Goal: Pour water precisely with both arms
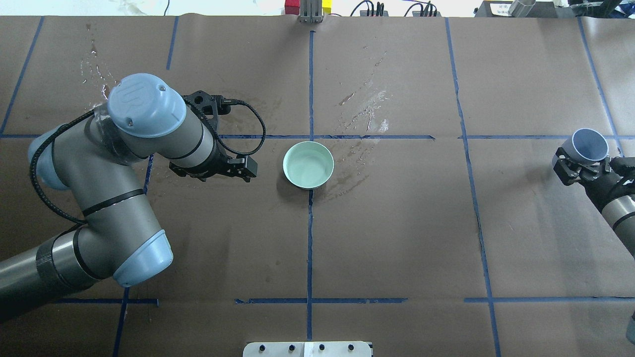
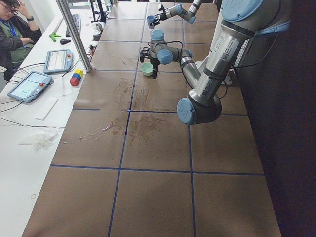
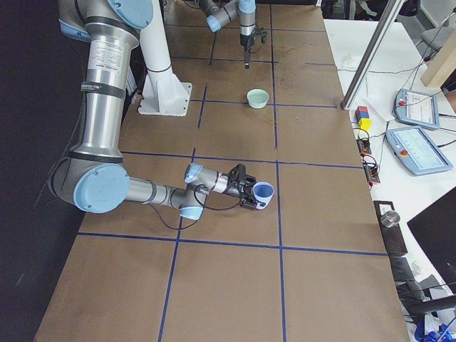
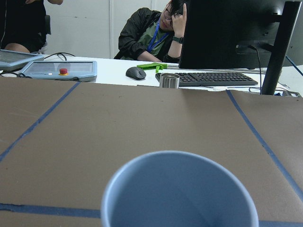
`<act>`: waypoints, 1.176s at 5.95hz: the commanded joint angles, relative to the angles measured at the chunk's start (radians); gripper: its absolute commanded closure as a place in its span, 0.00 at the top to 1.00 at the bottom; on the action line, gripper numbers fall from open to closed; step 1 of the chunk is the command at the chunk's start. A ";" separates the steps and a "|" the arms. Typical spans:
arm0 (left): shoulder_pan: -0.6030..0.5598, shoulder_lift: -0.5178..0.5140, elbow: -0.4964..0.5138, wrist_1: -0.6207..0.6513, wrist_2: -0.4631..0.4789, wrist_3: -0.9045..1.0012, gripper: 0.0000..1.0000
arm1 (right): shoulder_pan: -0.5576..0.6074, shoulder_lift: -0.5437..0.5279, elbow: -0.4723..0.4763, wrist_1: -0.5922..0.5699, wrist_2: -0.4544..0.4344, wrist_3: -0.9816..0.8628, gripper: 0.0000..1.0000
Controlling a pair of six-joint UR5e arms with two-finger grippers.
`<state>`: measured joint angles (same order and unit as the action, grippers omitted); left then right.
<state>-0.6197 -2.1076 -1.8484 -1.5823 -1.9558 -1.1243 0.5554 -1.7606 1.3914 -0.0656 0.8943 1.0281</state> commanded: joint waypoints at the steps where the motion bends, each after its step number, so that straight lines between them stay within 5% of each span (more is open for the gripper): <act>1: 0.000 0.001 0.000 -0.001 0.000 0.001 1.00 | -0.002 0.003 0.000 0.003 0.002 0.003 0.56; 7: 0.000 0.001 0.006 -0.001 0.000 0.001 1.00 | -0.003 0.009 -0.072 0.087 0.006 0.001 0.77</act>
<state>-0.6197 -2.1062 -1.8424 -1.5831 -1.9558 -1.1229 0.5527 -1.7532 1.3346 0.0021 0.8989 1.0297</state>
